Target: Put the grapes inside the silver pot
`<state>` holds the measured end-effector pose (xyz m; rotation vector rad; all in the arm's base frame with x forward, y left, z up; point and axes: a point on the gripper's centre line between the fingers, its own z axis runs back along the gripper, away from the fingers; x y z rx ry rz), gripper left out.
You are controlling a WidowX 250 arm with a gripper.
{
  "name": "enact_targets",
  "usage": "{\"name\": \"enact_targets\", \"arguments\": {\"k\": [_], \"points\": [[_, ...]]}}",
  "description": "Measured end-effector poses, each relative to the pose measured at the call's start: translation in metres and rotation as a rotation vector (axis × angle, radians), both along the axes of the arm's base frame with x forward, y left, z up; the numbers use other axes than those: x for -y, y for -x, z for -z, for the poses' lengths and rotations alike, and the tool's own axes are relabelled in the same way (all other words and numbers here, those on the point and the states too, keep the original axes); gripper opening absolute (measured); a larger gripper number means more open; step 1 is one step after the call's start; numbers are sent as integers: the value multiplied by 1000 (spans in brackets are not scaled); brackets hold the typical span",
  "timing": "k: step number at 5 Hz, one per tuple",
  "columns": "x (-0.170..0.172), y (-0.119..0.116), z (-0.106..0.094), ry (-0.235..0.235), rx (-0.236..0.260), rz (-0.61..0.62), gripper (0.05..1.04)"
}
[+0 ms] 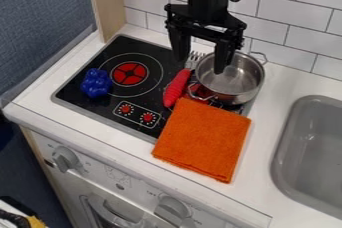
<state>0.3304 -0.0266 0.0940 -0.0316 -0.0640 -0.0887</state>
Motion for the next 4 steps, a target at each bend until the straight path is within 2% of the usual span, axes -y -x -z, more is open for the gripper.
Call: {"name": "enact_targets", "arguments": {"k": [1,2,3,4], "points": [[-1,4,11,-4,-32,5,1000],[-46,18,17,-3,-46,-101,1000],[-96,34,-1,-87,-15,-141,1000],[-149,55,3,-112,-7,-202,1000]]}}
